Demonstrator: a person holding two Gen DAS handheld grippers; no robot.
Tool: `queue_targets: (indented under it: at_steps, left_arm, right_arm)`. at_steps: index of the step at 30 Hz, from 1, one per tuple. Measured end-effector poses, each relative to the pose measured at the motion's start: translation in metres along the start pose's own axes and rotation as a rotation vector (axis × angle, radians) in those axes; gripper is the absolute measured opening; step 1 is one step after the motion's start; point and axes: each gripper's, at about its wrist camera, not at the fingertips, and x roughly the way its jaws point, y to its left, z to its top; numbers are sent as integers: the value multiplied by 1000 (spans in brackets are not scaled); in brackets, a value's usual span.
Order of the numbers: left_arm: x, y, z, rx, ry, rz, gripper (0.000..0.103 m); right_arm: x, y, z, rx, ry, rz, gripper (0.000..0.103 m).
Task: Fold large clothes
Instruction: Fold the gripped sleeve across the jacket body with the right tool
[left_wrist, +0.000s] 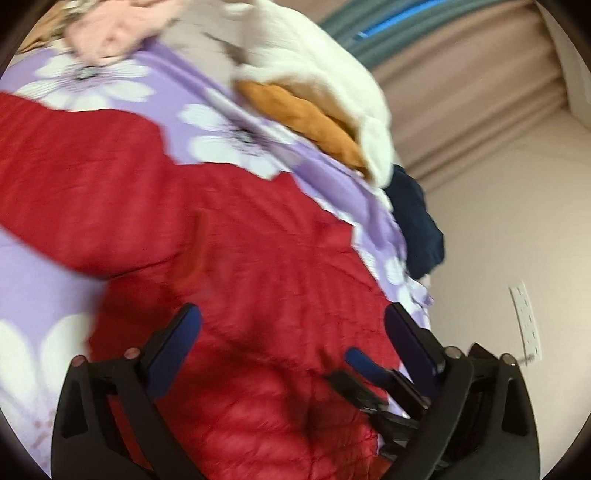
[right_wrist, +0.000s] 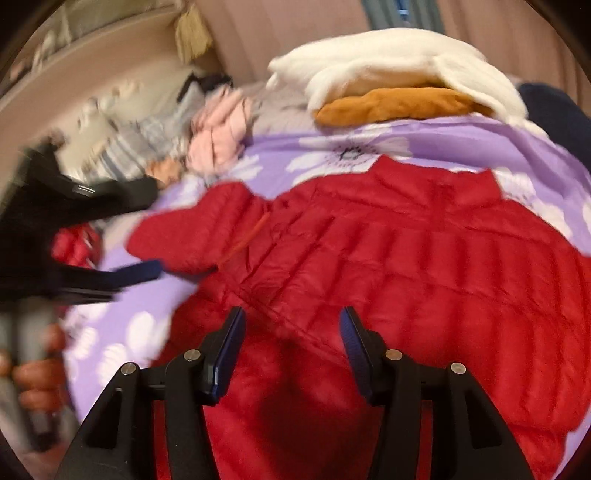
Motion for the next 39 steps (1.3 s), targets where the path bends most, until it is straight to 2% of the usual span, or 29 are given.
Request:
queue_targets:
  at_steps: [2,3,5,7,9,11,12,14,18,19,20,23,26,32,34,36,39]
  left_arm:
    - [19,-9,1,34,29,-20,94]
    - [28,-11,2,51,40,-6,93]
    - [53,-6,2,64,87,67,92]
    - [72,8,2,54,136,128,89]
    - [90,24,-1,51,188,213,81]
    - [96,33,-5,54,205,225,81]
    - [95,35,-7,58,202,224,81]
    - [95,34,-8,67,202,231,81]
    - [99,33,-7,84,216,245,81]
    - [99,33,-7,86,217,245,81]
    - [98,34,-7,87,219,245,81]
    - [102,29,-6,92,219,253,82]
    - [109,21,-4,92,213,252,82]
    - [148,-4,-1,136,229,278,84]
    - [158,-9,1,143,229,286,89]
    - [167,-11,3,152,231,300,92]
    - [168,-12,3,163,233,305,93]
  right_arm:
    - [-21,-21,2,63,-49,-14,61]
    - [-35,-37,3,106,-88,-37,62]
    - [-58,-72,3,199,-164,-114,70]
    - [-77,-123,-4,353,-225,-224,77]
    - [-80,-166,-13,491,-237,-257,77]
    - [-72,-206,-26,643,-194,-221,77]
    - [-64,-220,-33,703,-177,-174,77]
    - [-49,-231,-39,750,-169,-111,77]
    - [-10,-226,-31,710,-127,-4,77]
    - [-6,-222,-29,682,-117,-12,69]
    - [0,-220,-25,657,-104,-22,46]
    - [10,-215,-16,598,-77,-77,22]
    - [1,-199,5,452,-107,-205,11]
    - [-13,-213,47,384,-159,-288,9]
    - [-6,-219,57,378,-141,-309,9]
    - [5,-233,56,396,-80,-344,9]
    - [8,-247,45,441,-42,-382,28]
